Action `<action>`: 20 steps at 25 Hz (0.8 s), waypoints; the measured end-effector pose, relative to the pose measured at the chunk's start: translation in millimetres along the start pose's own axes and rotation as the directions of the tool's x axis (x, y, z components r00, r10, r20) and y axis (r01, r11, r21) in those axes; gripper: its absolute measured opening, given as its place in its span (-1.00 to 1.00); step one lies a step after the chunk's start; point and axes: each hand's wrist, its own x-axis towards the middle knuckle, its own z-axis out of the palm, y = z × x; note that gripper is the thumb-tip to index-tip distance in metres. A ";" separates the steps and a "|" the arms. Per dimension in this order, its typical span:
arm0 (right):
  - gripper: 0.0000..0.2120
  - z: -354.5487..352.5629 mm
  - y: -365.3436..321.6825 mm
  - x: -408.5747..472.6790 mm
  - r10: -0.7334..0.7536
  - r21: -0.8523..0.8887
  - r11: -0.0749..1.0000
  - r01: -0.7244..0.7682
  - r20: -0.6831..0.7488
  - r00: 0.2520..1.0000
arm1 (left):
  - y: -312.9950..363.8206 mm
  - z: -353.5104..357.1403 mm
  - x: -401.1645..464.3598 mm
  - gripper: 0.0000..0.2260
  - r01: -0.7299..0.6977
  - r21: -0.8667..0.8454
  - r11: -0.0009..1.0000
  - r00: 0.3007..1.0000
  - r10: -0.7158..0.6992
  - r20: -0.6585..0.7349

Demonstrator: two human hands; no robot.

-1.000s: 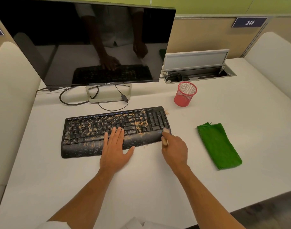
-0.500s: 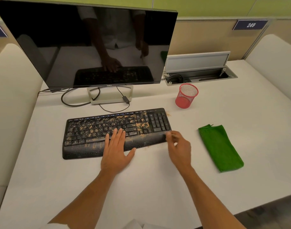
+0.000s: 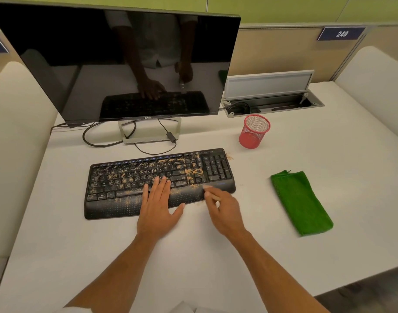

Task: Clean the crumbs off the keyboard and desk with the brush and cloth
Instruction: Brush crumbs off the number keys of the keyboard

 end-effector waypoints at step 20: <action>-0.79 -7.6 -7.2 13.6 0.158 0.260 0.952 -0.163 0.043 0.987 | -0.1 -2.3 -0.3 -0.25 0.006 0.018 1.000 1.000 -0.006 0.018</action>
